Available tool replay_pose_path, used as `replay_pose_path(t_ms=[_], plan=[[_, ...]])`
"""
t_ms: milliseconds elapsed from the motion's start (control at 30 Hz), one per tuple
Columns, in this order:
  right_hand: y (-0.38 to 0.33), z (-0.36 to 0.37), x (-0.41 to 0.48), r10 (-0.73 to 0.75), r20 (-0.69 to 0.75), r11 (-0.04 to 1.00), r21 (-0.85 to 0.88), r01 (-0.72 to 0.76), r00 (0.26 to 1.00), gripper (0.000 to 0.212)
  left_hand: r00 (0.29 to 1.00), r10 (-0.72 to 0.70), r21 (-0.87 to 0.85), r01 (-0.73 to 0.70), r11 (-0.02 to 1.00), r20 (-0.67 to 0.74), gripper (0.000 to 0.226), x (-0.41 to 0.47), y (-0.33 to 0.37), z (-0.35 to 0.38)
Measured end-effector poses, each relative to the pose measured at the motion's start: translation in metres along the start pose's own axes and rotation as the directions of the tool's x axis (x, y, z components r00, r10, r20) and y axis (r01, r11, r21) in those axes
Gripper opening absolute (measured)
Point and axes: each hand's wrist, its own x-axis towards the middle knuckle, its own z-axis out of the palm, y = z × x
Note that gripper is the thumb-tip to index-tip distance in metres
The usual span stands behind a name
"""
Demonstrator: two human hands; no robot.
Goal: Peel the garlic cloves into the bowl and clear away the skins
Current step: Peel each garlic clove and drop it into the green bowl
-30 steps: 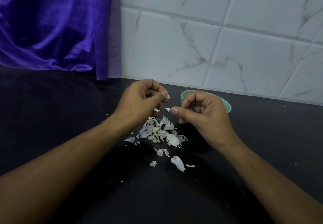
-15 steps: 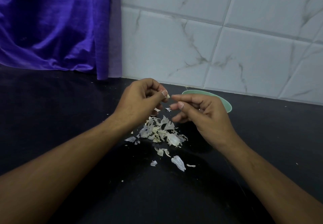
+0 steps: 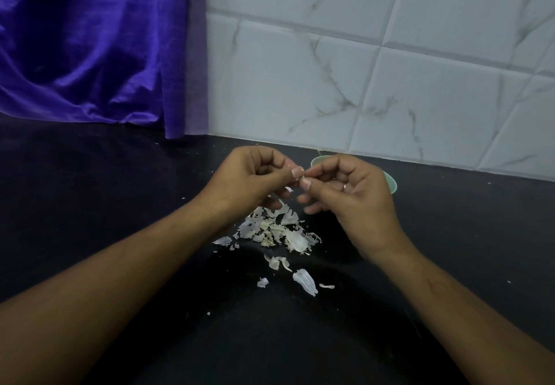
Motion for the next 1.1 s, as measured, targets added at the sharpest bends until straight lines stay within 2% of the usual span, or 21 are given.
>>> replay_pose_path(t_ms=[100,233,433,600,733,1100], plan=[[-0.001,0.002,-0.001,0.046,0.001,0.996,0.081,-0.046,0.999,0.010,1.000,0.013,0.029,-0.013,0.999,0.008,0.018,-0.001,0.000,0.000],[-0.005,0.003,-0.001,0.114,0.002,0.979,0.172,-0.113,0.993,0.009,0.999,0.029,0.065,-0.031,0.997,0.030,0.015,-0.001,0.000,0.001],[-0.005,0.004,0.000,0.220,0.041,0.923,0.313,-0.222,0.975,0.032,0.996,0.048,0.130,-0.058,0.990,0.080,0.017,-0.001,-0.001,0.002],[-0.006,0.004,-0.002,0.201,0.032,0.936,0.287,-0.202,0.979,0.015,0.992,0.108,0.201,-0.119,0.972,0.062,0.017,-0.003,-0.002,0.002],[-0.007,0.006,-0.002,0.218,0.036,0.920,0.327,-0.218,0.975,0.016,0.991,0.121,0.201,-0.132,0.971,0.064,0.017,-0.002,-0.002,0.002],[-0.011,0.009,-0.001,0.349,0.146,0.793,0.481,-0.375,0.926,0.018,0.983,0.180,0.210,-0.186,0.960,0.048,0.014,-0.003,-0.002,0.002]])
